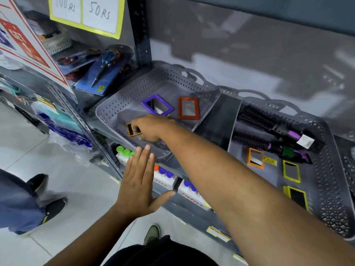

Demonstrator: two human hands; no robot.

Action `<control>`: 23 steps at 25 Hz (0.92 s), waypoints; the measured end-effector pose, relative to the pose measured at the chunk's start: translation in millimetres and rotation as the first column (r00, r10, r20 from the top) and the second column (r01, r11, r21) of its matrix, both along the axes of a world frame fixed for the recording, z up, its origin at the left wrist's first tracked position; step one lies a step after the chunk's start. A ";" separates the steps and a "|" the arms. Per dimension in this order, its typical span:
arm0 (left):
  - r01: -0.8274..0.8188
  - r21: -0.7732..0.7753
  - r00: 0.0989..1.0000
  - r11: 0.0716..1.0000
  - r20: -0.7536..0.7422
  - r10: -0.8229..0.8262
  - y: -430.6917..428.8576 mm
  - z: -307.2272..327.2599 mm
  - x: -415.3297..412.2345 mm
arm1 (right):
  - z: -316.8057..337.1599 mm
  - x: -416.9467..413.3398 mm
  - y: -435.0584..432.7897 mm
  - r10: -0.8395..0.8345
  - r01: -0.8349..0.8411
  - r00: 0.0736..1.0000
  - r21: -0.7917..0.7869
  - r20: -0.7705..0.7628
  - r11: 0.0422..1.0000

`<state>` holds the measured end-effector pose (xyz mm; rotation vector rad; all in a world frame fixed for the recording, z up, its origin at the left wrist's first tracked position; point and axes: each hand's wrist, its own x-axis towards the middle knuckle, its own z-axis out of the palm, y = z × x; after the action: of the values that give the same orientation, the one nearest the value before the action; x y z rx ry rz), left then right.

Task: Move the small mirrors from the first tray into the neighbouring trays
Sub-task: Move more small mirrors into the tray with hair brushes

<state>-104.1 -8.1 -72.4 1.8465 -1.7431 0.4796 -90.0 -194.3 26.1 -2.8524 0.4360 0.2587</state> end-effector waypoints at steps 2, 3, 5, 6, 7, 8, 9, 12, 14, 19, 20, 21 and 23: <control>-0.002 0.002 1.000 1.000 0.010 0.002 0.7 -0.5 0.5 | 1.9 -5.6 -3.1 -0.034 0.033 0.999 0.019 0.013 0.999; -0.005 0.003 1.000 1.000 0.008 0.005 1.2 -0.9 0.8 | 2.8 -7.7 -3.4 -0.037 0.037 0.999 0.004 0.023 0.999; -0.008 0.005 1.000 1.000 0.002 0.008 0.8 -1.9 1.2 | 4.1 -12.7 -3.4 -0.022 0.024 0.999 -0.062 0.034 0.998; -0.006 0.006 1.000 1.000 -0.002 0.006 0.3 -2.2 1.3 | 3.8 -16.1 -4.4 -0.019 0.023 0.999 -0.100 0.035 0.995; -0.001 0.006 1.000 1.000 -0.004 0.001 0.2 -2.6 1.9 | 3.4 -19.8 -5.7 -0.023 0.028 0.999 -0.131 0.042 0.991; 0.003 0.006 1.000 1.000 0.000 -0.003 0.1 -3.0 2.6 | 3.8 -24.7 -7.8 -0.034 0.043 0.998 -0.154 0.057 0.987; 0.009 0.005 1.000 1.000 0.005 -0.009 -0.2 -3.0 3.0 | 6.4 -31.8 -10.3 -0.055 0.068 0.995 -0.166 0.083 0.984; 0.018 0.004 1.000 1.000 0.020 -0.018 -0.6 -1.5 5.7 | 27.8 -62.7 -18.6 -0.170 0.197 0.952 -0.087 0.254 0.977; 0.009 0.001 1.000 1.000 0.018 -0.009 -1.9 -0.3 6.0 | 46.3 -95.8 -26.8 -0.248 0.263 0.902 0.006 0.354 0.965; -0.018 0.024 1.000 1.000 0.012 0.017 -12.3 -0.9 -6.7 | 66.3 -230.2 -33.1 -0.359 0.331 0.858 0.138 0.369 0.934; -0.018 0.014 1.000 1.000 0.023 0.017 -15.2 -1.4 -9.6 | 65.6 -257.5 -29.4 -0.355 0.331 0.862 0.129 0.361 0.935; -0.013 0.001 0.999 1.000 0.032 0.013 -17.5 -2.1 -11.9 | 63.5 -282.1 -24.4 -0.357 0.338 0.870 0.117 0.341 0.934; -0.013 -0.013 1.000 1.000 0.018 0.013 -22.1 -2.9 -16.2 | 54.9 -320.8 -18.9 -0.377 0.363 0.890 0.103 0.257 0.926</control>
<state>-120.3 -30.3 -75.2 1.8510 -1.7375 0.5132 -410.8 -213.2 81.0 -2.6264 0.8814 -0.1904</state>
